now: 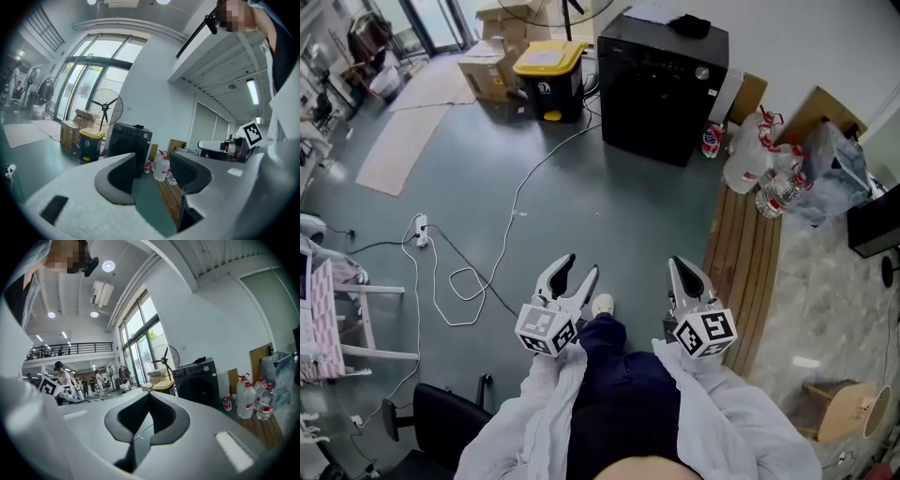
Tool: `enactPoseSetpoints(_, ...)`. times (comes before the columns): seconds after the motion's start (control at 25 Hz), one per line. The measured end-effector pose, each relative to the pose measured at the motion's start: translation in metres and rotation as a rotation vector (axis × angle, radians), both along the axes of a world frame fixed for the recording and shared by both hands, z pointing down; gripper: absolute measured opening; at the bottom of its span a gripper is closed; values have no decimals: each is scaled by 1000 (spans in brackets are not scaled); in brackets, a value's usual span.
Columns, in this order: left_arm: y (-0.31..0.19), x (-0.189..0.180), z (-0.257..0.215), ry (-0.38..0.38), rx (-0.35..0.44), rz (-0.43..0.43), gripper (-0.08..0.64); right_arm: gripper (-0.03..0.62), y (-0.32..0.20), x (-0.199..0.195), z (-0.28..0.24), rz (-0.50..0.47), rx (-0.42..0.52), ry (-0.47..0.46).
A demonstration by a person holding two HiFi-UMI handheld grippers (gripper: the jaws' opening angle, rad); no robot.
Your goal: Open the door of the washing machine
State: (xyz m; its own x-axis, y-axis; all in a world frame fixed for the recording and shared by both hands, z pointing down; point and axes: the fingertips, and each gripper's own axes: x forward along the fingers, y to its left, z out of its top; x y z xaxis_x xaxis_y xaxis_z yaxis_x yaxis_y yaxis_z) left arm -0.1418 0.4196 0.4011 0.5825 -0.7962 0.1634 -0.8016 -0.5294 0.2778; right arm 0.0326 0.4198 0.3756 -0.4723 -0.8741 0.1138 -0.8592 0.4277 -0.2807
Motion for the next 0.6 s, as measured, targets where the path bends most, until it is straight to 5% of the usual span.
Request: enactPoseSetpoints(0.6, -130, -31, -2, -19, 20, 52, 216, 11, -127, -34, 1, 20, 11, 17)
